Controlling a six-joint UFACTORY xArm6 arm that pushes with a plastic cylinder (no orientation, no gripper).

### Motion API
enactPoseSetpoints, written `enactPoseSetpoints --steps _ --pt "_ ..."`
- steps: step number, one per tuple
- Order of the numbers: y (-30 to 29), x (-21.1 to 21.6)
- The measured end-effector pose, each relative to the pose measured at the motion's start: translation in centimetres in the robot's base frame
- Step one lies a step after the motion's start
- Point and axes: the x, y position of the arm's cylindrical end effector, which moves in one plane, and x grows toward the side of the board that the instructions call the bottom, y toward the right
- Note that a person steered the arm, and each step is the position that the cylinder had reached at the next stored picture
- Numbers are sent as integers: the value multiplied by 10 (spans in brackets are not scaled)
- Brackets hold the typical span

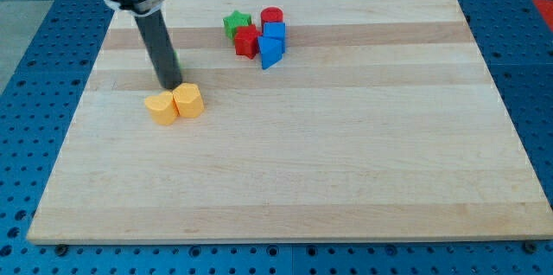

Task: Push the green circle left to the red star

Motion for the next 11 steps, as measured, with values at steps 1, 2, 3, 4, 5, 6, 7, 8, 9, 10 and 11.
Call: enactPoseSetpoints --steps 1,2,3,4,5,6,7,8,9,10,11 --pt "-45 20" --pt "-37 -10" --pt "6 -35" --pt "42 -47" --pt "30 -43" --pt "-30 -36" --pt "-44 -45" --pt "-14 -56" --pt "17 -66" --pt "41 -68" --pt "49 -66"
